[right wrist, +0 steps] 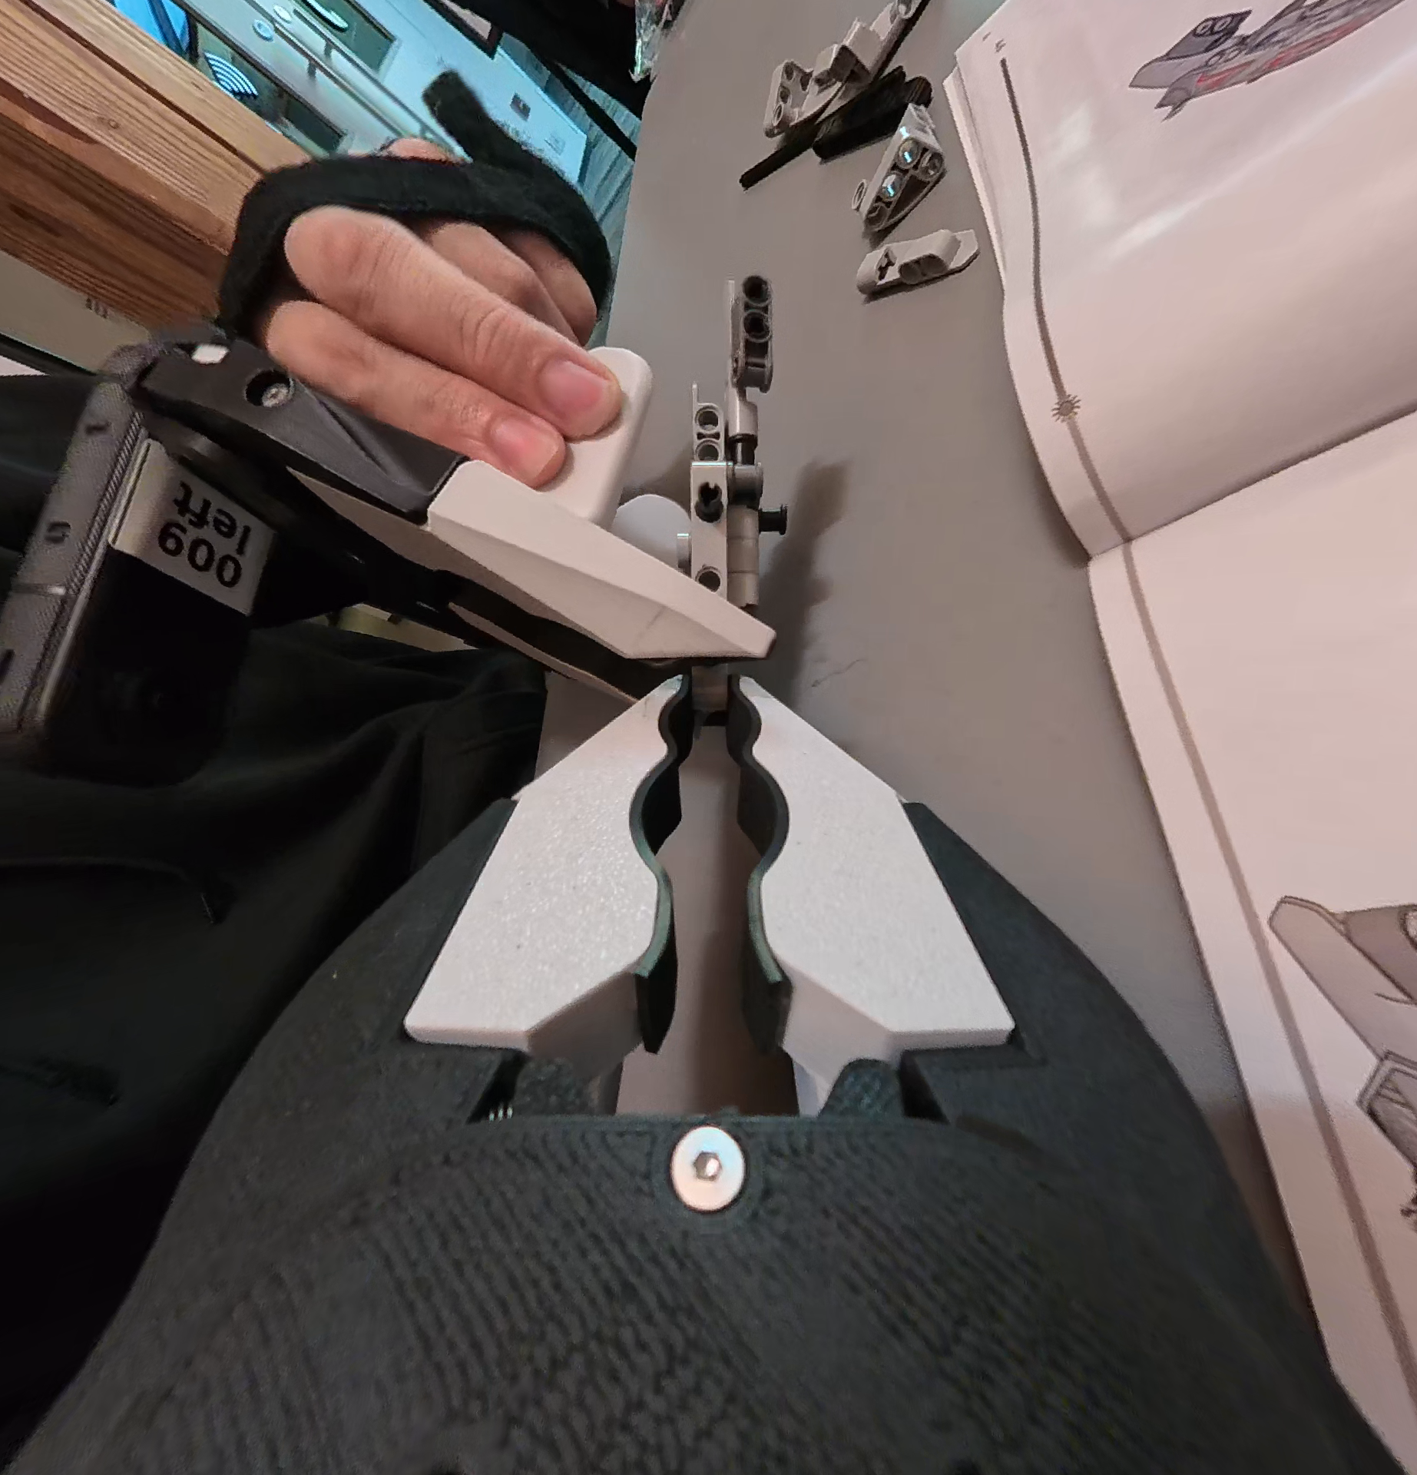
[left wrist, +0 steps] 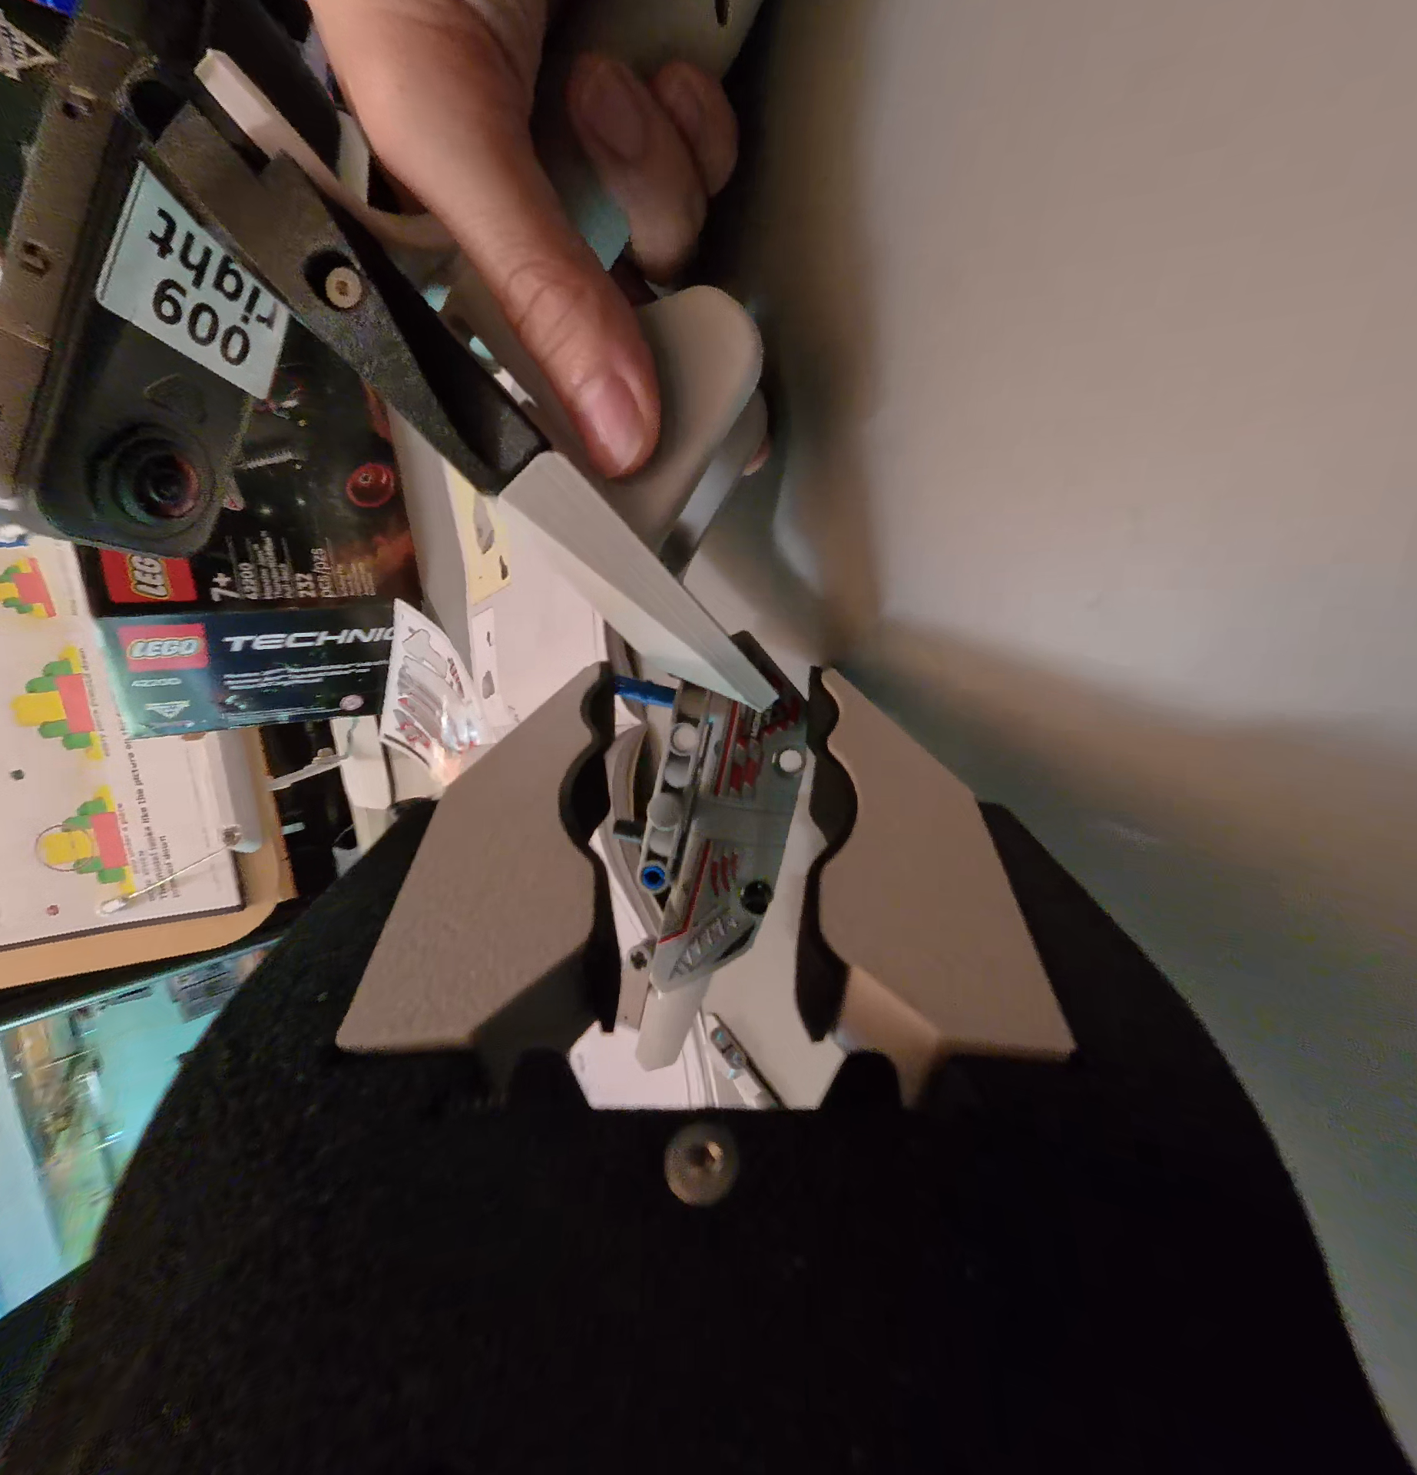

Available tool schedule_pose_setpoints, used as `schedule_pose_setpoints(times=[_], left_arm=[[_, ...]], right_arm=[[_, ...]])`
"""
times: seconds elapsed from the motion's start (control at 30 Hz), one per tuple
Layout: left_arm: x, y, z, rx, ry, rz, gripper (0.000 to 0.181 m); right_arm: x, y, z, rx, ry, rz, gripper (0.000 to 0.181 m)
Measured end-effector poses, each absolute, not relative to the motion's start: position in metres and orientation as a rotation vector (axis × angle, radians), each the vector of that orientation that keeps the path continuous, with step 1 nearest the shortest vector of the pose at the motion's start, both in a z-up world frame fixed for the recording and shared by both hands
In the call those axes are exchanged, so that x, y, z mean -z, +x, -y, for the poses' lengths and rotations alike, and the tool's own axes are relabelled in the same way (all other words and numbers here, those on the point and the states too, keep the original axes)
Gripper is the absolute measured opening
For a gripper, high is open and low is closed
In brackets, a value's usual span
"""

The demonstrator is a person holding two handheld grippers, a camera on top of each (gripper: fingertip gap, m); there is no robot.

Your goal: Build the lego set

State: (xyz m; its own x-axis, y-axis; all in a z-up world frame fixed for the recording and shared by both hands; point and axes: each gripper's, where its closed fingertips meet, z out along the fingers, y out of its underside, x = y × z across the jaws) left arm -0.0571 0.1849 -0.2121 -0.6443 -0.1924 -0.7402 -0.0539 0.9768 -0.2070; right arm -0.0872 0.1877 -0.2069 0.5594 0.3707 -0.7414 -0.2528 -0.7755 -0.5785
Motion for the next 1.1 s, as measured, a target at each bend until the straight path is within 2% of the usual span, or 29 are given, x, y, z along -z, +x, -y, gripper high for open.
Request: schedule_pose_setpoints(times=[0.2,0.37,1.1], left_arm=[[0.2145,-0.0572,-0.1871,0.165,-0.201,-2.377,0.050],[0.2176,-0.0585,-0.1877,0.169,-0.236,-2.467,0.047],[0.2166,-0.0570,-0.1909,0.110,-0.206,-2.442,0.044]], right_arm=[[0.2079,-0.0872,-0.1909,-1.186,-2.144,0.094,0.006],[0.2077,-0.0877,-0.1912,-1.172,-2.145,0.104,0.006],[0.2095,-0.0877,-0.1917,-1.143,-2.159,0.114,0.007]])
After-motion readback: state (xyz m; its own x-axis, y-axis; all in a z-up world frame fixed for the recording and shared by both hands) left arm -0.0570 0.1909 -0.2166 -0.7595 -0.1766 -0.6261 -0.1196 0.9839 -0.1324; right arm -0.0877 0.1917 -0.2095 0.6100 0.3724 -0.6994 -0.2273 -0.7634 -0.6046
